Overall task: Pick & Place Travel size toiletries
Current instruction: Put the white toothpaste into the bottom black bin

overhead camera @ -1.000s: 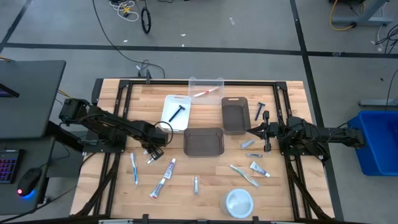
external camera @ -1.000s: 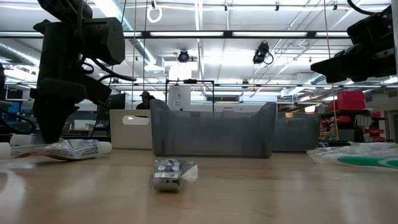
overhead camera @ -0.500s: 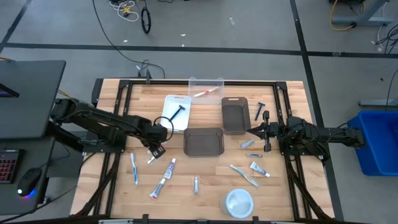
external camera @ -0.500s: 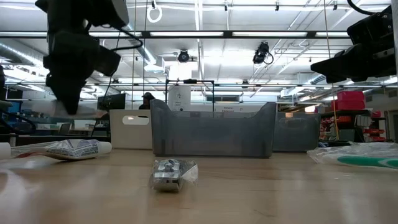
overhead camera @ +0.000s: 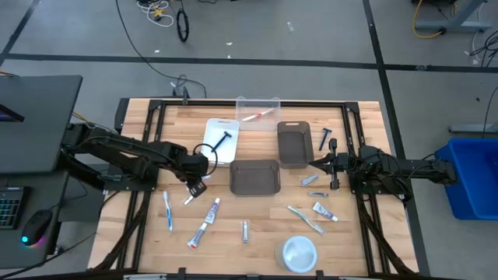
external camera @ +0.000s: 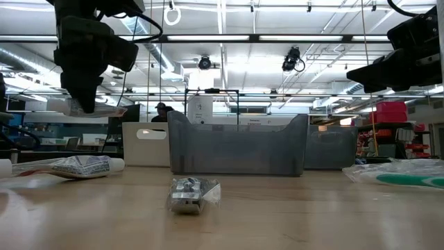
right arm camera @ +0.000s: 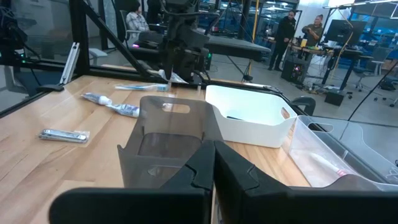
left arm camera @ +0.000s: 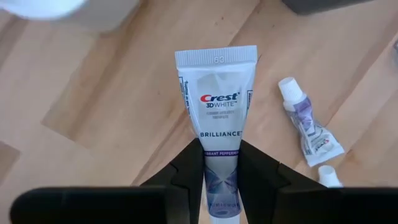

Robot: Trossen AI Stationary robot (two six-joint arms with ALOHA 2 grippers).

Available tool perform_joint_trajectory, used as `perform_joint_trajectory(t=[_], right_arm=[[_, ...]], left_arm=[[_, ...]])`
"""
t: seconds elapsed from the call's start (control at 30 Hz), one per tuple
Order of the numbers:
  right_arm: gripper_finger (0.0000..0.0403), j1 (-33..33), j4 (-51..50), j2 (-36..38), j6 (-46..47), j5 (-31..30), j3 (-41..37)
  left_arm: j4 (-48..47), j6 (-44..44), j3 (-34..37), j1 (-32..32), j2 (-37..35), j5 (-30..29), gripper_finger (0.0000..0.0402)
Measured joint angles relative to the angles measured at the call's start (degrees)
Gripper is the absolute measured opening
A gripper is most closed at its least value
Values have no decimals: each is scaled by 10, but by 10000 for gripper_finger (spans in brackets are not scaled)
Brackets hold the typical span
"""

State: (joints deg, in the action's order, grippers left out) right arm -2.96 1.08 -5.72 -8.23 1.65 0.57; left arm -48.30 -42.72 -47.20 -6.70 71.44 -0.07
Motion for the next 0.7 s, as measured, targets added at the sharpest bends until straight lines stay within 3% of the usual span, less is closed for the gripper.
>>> perform_joint_trajectory(t=[0.4, 0.7], right_arm=[[14, 0, 0, 0, 0, 0, 0], [14, 0, 0, 0, 0, 0, 0]], left_arm=[[121, 217, 0, 0, 0, -55, 87], [179, 306, 0, 0, 0, -64, 83]])
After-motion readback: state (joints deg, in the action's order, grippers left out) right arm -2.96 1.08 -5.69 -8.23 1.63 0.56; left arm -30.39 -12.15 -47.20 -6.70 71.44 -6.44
